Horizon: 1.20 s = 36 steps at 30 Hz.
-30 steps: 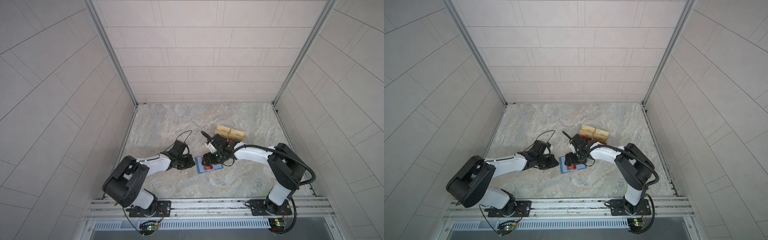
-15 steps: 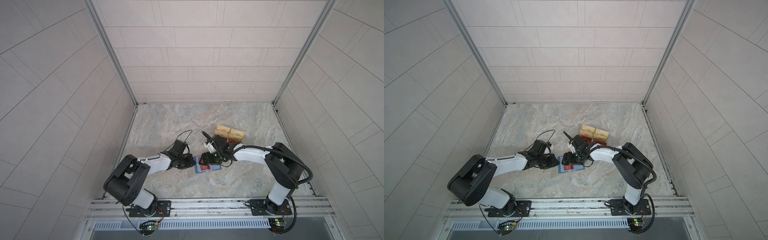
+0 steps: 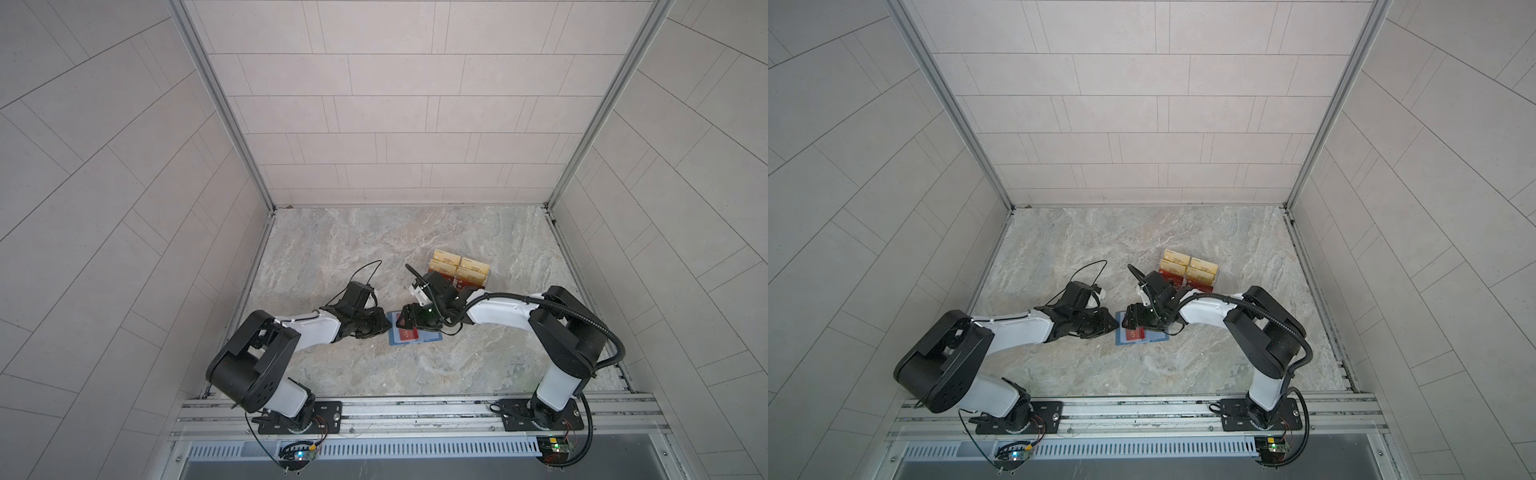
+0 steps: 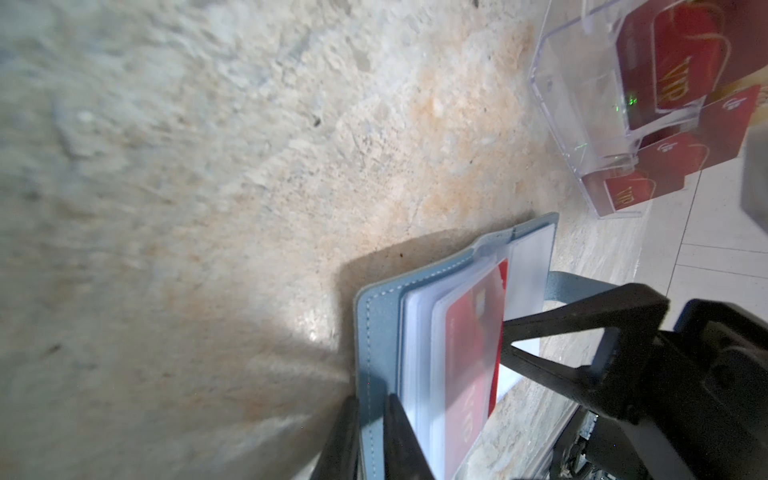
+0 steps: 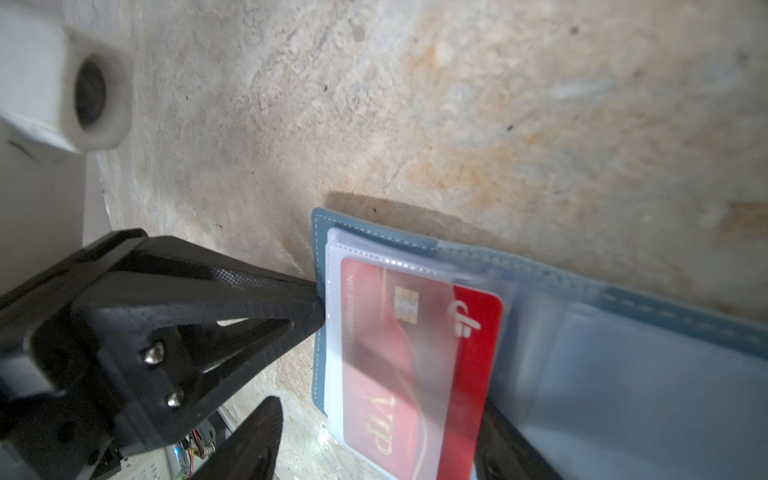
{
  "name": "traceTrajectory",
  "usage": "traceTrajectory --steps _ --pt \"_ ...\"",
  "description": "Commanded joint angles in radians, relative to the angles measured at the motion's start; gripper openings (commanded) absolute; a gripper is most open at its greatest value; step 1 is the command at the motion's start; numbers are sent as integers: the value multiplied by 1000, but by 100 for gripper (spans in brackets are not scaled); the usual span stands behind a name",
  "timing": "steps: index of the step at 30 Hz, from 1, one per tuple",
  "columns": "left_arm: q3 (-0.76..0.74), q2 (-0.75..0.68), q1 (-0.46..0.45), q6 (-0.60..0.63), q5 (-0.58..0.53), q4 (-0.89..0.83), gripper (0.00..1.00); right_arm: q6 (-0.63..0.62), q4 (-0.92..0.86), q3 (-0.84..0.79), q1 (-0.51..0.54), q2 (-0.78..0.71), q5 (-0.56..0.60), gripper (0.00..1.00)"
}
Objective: Put the credit cards into the card holder
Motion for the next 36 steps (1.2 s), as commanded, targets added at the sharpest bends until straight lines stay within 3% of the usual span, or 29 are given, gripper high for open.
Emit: traceTrajectory --steps 1,7,12,36 --pt "-34 -12 -2 -25 2 2 18 87 63 -8 45 11 26 73" --pt "-40 -54 1 -14 -36 -48 18 102 35 28 82 6 81 73" --pt "-14 -114 43 71 -130 -198 22 59 -43 37 82 -15 117 73" --pt "-60 -134 56 75 -68 -164 15 109 -39 84 111 30 108 73"
